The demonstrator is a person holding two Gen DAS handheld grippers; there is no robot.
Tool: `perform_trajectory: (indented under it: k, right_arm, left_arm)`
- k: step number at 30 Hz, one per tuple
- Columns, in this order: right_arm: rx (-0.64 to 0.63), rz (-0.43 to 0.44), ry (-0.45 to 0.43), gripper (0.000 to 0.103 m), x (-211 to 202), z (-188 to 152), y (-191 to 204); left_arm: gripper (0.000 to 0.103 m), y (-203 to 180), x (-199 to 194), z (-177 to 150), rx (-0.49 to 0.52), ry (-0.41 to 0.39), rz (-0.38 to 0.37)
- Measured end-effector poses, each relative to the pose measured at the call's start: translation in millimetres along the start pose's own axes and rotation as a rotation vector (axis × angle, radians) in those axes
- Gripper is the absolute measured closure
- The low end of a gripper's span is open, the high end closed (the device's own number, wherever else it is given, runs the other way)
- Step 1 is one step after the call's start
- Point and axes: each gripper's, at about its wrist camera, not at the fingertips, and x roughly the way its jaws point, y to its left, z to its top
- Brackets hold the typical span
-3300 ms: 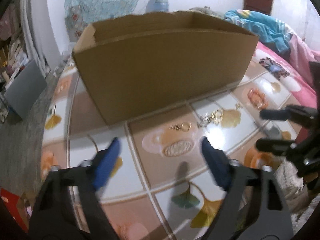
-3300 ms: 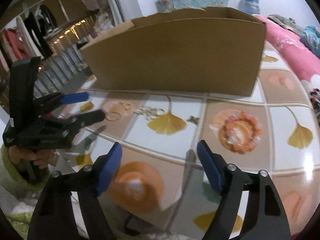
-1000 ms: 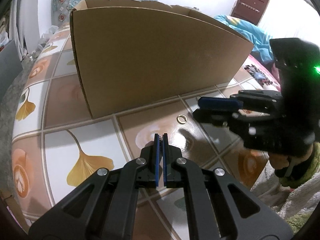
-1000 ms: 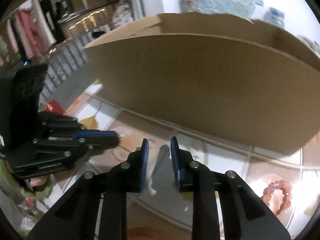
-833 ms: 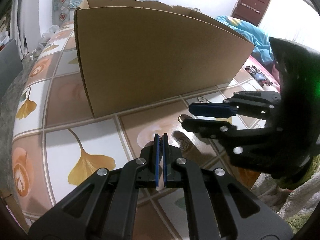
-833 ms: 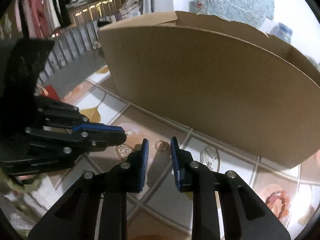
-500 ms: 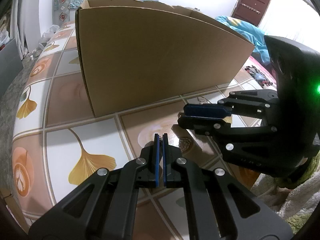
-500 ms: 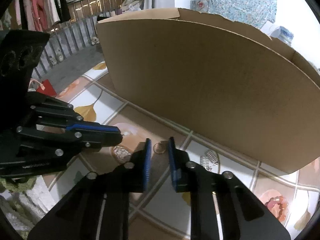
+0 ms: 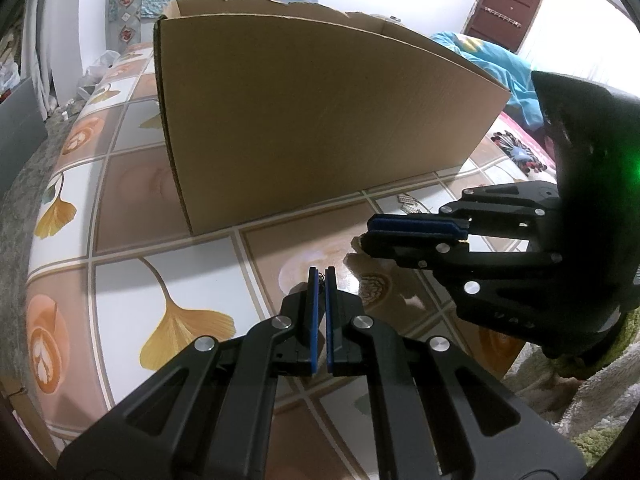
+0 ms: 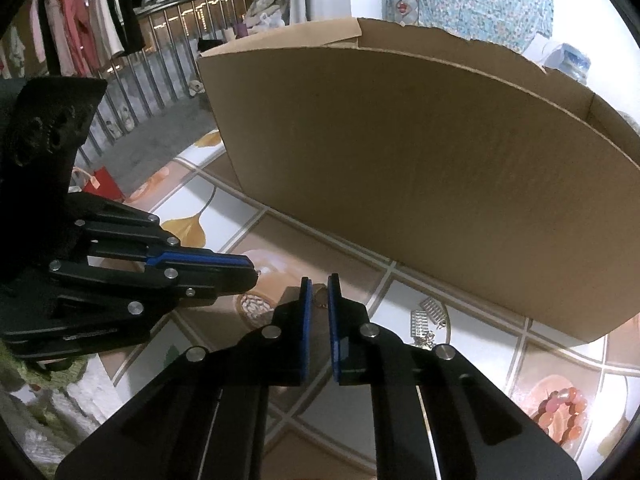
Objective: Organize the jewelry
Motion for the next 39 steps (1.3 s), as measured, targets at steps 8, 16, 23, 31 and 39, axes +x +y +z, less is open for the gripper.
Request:
perform_trajectory:
  k: [8,16,23,31,39]
  right_arm:
    - [-0.026,-0.035,-0.011,0.095,-11.3,0.1,-3.0]
    - [-0.047,-0.055,0.037,0.095,0.1,-2.3,-2.3]
    - [-0.053,0.024,0.046,0.095,1.1,-1.9,8.0]
    - [-0.038,-0.046,0.043,0.095,0.2,4.2,-8.4]
    - [-0.065,0.035,0.054,0.095,0.4,2.4,9.2]
  left_arm:
    - [0.101,2.1,-0.7,-0.8,-0.003,-0.002,0.008]
    - [0.101,3.5,-1.9,-1.9,-0.005,-0.004,0.008]
    - [0.101,6.2,-3.2,-2.3,-0.006,-0.006,0.004]
    - [0.101,5.9,-2.9,-1.8,-0.007,-0.009,0.005]
    - [0.101,5.8,-2.9,-1.7,-0.006,-0.009,0.004]
